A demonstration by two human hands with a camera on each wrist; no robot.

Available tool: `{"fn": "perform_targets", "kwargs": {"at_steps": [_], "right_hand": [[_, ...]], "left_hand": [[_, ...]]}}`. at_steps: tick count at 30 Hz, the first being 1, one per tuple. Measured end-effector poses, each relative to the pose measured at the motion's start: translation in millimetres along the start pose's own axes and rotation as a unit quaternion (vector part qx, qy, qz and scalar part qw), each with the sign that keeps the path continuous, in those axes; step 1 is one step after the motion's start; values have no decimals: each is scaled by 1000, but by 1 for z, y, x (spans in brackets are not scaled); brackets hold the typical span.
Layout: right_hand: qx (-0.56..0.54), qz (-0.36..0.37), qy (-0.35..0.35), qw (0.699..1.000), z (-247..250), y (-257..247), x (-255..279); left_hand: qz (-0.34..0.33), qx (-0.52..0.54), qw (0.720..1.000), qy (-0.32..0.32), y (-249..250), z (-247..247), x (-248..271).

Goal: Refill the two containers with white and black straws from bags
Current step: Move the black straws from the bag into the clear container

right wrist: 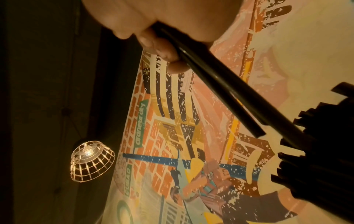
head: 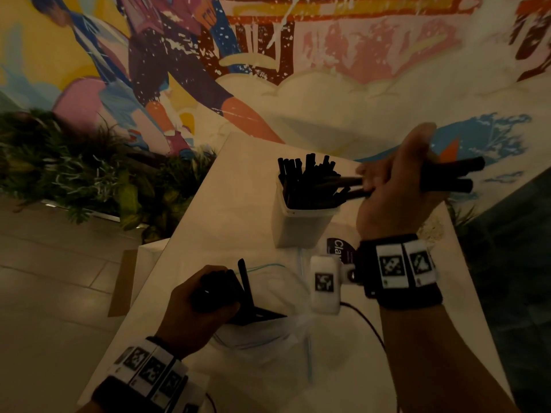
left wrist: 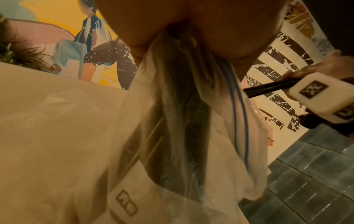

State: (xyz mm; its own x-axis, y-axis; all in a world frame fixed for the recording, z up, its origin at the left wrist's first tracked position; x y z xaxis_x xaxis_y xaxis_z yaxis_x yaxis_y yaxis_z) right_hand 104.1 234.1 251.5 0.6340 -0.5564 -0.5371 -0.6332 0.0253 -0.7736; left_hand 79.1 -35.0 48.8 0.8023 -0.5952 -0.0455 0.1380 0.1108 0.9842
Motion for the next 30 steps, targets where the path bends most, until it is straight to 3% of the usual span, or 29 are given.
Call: {"fn": "perform_targets", "kwargs": {"at_steps": [4,8,20,25,30], "right_hand": [[47,-42,20,998,9,40,-19],[128,-96,-8,987,14,78,-21],[122,-20,-10,992,16,55,-24],[164,-70,-41,983,13,73,-24],[134,-40,-7,990,20,65,-31]], "left_hand": [[-2,4,1000,8,3,0,0],[-2,-1,1000,8,4,1,0],[11,2,1000,13,1,4,0],[6,5,1000,10,3,2,0],[7,-2,1000,14,1,4,3]]}}
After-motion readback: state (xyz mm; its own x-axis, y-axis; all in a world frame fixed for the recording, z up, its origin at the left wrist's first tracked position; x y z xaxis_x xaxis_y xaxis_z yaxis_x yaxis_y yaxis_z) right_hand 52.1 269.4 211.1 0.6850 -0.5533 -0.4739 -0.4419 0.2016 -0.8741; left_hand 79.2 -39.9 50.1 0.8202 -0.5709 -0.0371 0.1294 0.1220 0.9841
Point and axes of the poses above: each hand's wrist, its own x-axis away from the middle knuckle, its own z-axis out of the back of the hand, y = z × x, the point moved 8 cm from there along -x, towards the middle knuckle, and after that the axes turned 14 degrees about -y, right-handed, at the moved point
